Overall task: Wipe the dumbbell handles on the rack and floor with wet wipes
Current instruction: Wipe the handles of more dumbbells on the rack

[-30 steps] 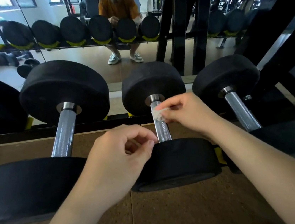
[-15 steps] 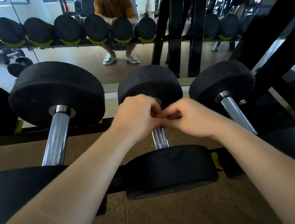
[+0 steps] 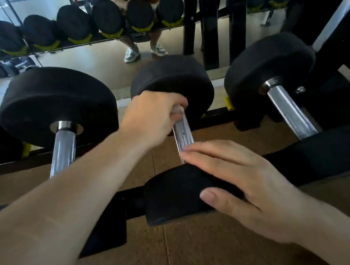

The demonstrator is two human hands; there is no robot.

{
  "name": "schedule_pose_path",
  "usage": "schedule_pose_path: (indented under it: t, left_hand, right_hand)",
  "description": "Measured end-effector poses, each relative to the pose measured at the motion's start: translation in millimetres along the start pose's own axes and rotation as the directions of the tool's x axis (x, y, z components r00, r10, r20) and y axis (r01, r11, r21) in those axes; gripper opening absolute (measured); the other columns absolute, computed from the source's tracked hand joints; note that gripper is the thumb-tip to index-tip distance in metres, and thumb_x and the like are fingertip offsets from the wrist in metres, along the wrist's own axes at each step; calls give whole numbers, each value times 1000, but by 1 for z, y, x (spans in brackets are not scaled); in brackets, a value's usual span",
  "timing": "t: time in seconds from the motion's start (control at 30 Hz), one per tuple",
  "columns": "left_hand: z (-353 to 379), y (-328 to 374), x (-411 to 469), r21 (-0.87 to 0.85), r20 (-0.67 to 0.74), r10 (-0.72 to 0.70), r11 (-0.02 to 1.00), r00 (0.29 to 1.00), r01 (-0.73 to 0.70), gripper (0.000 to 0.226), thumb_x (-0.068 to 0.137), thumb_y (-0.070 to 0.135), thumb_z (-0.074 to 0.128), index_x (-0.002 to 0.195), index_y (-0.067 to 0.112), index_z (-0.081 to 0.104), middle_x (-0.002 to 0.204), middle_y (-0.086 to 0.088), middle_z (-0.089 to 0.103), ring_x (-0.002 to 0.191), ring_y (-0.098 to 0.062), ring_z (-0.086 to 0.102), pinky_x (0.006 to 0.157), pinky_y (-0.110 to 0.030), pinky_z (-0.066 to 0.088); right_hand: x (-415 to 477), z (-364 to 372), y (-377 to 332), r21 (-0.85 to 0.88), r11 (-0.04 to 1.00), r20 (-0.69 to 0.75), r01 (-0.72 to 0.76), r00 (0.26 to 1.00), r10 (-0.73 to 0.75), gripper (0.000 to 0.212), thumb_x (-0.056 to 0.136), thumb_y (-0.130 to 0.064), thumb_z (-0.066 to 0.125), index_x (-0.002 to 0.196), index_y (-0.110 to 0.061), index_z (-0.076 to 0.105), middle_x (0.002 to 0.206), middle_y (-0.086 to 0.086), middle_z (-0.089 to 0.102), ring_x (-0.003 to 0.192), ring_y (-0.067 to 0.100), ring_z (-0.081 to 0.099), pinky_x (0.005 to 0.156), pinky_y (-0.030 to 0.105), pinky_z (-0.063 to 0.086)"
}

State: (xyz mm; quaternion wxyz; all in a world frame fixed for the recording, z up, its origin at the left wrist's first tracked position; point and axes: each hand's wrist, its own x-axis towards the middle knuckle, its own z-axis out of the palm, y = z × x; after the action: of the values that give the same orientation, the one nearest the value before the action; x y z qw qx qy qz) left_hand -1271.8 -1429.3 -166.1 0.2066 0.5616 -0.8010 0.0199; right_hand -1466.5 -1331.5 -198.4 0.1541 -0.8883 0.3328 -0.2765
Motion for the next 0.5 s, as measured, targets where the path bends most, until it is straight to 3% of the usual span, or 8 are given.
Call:
schedule_pose_path:
  t: [0.13, 0.17, 0.23, 0.3, 0.4, 0.5]
  left_hand:
    - [4, 3, 1, 24, -121, -35, 999, 992, 38, 16, 94, 26, 59, 102, 25, 72, 98, 9, 68, 91, -8, 61, 74, -22, 45]
    - [8, 6, 2, 75, -120, 40, 997, 992, -31, 18, 94, 25, 57, 104, 23, 73, 102, 6, 68, 95, -12, 61, 80, -27, 48]
    - [13, 18, 4, 202, 53, 236, 949, 970, -242, 23, 96, 22, 53, 109, 22, 71, 108, 0, 65, 104, -18, 59, 87, -36, 49]
    - [13, 29, 10, 272, 261, 317, 882, 912, -384, 25, 97, 23, 50, 116, 22, 66, 109, 1, 63, 109, -19, 54, 91, -34, 45]
    - [5, 34, 23, 282, 257, 221, 914, 941, -292, 24, 97, 32, 52, 117, 22, 61, 101, 3, 64, 103, -18, 58, 82, -32, 45]
    - [4, 37, 32, 433, 299, 186, 848, 936, -307, 28, 97, 36, 50, 111, 21, 69, 105, 0, 64, 102, -23, 58, 84, -40, 49]
  right_hand:
    - [-10, 1, 0, -87, 991, -45, 102, 993, -106, 52, 98, -45, 46, 142, -16, 47, 151, -1, 41, 142, 13, 32, 105, 47, 42]
    - [-14, 2, 2, -106, 987, -72, 123, 989, -131, 51, 97, -43, 51, 140, -14, 50, 150, 1, 43, 142, 14, 33, 105, 47, 43]
    - [-21, 4, 5, -110, 981, -129, 161, 976, -175, 49, 94, -36, 59, 136, -12, 54, 148, 3, 45, 141, 15, 35, 105, 45, 44]
    - [-25, 4, 8, -25, 986, -172, 168, 970, -170, 47, 91, -32, 65, 133, -12, 57, 146, 1, 48, 140, 14, 37, 107, 41, 43]
    - [-26, 1, 14, 211, 973, -217, 91, 975, -44, 46, 84, -37, 69, 127, -21, 62, 141, -12, 52, 135, 7, 42, 108, 25, 39]
    - [-28, -3, 19, 401, 916, -175, -12, 980, 89, 47, 78, -48, 67, 123, -35, 63, 136, -24, 51, 133, 1, 41, 108, 13, 30]
